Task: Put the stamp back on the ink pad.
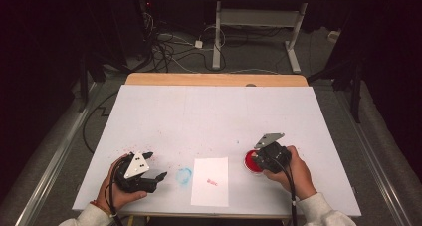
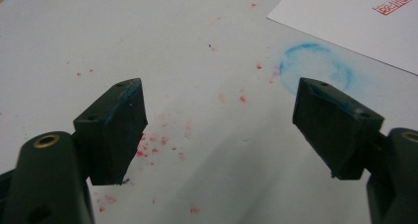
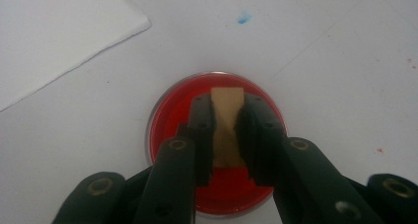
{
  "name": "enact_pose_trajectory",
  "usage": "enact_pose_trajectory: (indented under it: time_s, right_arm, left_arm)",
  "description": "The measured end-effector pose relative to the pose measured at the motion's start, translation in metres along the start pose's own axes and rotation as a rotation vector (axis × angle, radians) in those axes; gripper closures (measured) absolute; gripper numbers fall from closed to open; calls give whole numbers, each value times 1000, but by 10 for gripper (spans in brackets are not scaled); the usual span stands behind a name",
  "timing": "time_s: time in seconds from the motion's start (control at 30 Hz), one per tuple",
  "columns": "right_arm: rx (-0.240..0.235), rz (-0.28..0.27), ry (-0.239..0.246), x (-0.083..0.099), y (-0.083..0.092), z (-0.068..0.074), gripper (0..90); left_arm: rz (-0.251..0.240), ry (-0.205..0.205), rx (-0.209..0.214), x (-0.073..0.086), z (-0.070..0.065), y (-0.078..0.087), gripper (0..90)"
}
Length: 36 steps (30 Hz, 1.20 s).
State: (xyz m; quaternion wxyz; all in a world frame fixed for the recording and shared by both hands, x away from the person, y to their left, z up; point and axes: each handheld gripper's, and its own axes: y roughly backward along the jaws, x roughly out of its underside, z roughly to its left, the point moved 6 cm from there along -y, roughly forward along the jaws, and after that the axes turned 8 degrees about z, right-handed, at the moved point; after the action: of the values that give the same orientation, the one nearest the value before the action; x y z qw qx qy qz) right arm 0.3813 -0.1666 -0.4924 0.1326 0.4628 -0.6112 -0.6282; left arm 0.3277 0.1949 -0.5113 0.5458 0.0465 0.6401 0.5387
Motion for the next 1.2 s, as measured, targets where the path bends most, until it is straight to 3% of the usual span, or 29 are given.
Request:
enact_pose_trajectory:
  time_s: [0.3, 0.47, 0.73, 0.93, 1.2]
  right_arm:
    - [-5, 5, -10, 1, -1, -1, 730]
    - [-9, -26, -26, -2, 5, -2, 678]
    - [42, -136, -19, -9, 25, -4, 648]
    - [85, -273, -20, -14, 40, -8, 609]
    - [118, -381, -15, -20, 55, -9, 490]
  left_arm:
    - [1, 0, 2, 0, 0, 0, 201]
    - [2, 0, 1, 0, 0, 0, 201]
    - [3, 0, 1, 0, 0, 0, 201]
    - [6, -3, 1, 0, -1, -1, 201]
    - [6, -3, 3, 0, -1, -1, 202]
